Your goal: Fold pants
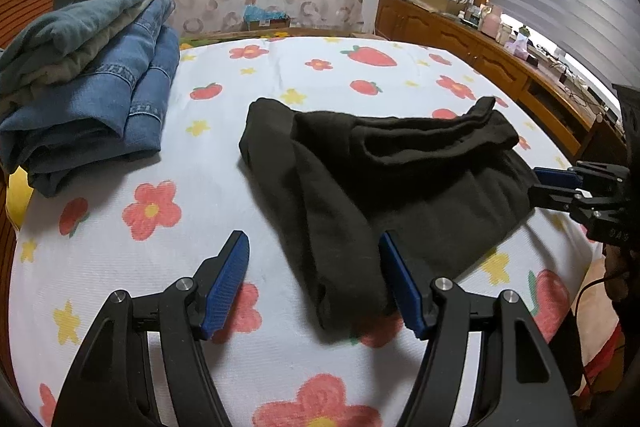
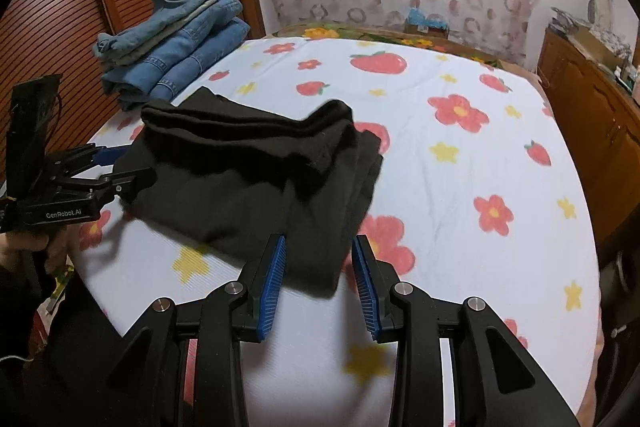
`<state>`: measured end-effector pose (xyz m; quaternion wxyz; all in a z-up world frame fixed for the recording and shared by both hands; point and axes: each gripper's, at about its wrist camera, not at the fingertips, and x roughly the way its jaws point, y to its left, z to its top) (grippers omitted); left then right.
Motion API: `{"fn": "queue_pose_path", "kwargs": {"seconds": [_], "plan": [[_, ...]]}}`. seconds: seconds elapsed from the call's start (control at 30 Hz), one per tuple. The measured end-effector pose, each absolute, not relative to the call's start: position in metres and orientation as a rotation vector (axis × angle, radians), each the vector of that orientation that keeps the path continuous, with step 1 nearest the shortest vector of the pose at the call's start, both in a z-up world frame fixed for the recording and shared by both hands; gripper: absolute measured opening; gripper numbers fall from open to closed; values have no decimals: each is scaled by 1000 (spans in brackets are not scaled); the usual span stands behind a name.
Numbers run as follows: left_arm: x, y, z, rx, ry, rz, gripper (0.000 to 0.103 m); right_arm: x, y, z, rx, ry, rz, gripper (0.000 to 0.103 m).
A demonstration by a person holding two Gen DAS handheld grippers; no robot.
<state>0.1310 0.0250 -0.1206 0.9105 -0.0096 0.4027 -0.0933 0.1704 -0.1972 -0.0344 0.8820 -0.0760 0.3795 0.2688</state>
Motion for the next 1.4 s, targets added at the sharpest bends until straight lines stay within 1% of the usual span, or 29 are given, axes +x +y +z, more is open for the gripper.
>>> {"fn": "queue_pose_path", "kwargs": {"seconds": [0.13, 0.2, 0.23, 0.27, 0.7, 0.8, 0.93, 0.97, 1.0, 1.07, 1.1, 1.4], "plan": [[131, 25, -121, -11, 824, -192, 69, 172, -199, -38, -145, 810, 571, 35], [132, 25, -123, -7, 822, -194, 69, 173, -199, -39, -141, 812, 591, 21], [132, 26, -123, -7, 821, -195, 69, 173, -199, -38, -132, 812, 609, 9], [132, 26, -124, -6, 820, -197, 69, 172, -201, -37, -139, 805, 599, 5], [132, 26, -122, -4, 814, -197, 69, 166, -209, -32, -132, 776, 558, 4], [132, 26, -122, -5, 814, -196, 69, 169, -207, -32, -135, 795, 550, 8], [133, 26, -122, -4, 814, -197, 69, 173, -203, -27, -139, 785, 526, 9], [133, 26, -122, -4, 814, -197, 69, 174, -203, -26, -132, 781, 526, 12], [133, 26, -122, -4, 814, -196, 70, 176, -203, -24, -125, 779, 525, 15], [133, 26, -122, -4, 814, -197, 70, 180, -200, -23, -123, 784, 524, 32], [133, 26, -122, -4, 814, -196, 70, 183, -198, -24, -126, 791, 528, 34], [133, 26, -122, -4, 813, -196, 70, 204, -174, -39, -174, 843, 508, 40]]}}
